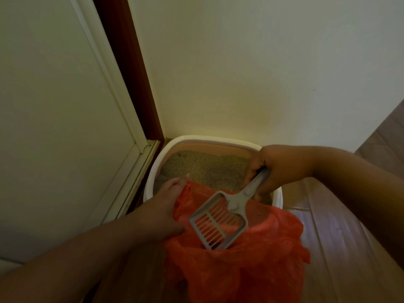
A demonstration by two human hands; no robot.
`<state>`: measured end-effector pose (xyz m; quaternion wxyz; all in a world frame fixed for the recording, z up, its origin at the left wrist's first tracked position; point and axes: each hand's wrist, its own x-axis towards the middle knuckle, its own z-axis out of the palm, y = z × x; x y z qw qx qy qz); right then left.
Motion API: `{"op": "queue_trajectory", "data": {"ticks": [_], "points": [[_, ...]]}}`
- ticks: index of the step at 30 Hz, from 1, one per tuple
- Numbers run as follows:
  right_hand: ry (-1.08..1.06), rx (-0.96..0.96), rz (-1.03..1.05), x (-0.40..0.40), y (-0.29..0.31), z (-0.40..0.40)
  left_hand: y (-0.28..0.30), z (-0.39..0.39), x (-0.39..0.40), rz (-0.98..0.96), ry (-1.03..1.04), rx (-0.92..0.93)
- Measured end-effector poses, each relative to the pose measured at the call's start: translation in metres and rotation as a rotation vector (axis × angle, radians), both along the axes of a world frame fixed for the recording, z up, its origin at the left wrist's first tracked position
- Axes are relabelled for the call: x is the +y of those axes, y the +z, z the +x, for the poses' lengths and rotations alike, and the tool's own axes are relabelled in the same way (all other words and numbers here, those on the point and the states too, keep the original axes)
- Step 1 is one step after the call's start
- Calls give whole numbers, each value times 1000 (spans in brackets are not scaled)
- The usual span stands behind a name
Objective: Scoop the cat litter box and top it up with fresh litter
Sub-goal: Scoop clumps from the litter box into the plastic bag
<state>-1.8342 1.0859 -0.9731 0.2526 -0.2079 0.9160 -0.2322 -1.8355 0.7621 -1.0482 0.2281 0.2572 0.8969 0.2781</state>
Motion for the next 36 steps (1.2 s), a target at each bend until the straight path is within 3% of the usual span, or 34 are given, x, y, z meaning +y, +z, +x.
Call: {"op": "queue_trajectory", "data": {"ticks": [5, 12, 17, 23, 36], "points": [[-60, -67, -55, 19, 2, -3, -2, -2, -1, -15, 12, 21], [-499, -115, -515, 58, -34, -15, -7, -3, -7, -50, 26, -19], [-738, 34, -309, 22, -85, -31, -12, -6, -11, -81, 13, -18], [-816, 102, -155, -31, -135, -63, -20, -15, -14, -52, 31, -31], [-912, -5, -163, -95, -201, -139, -34, -13, -21, 72, 107, -53]]}}
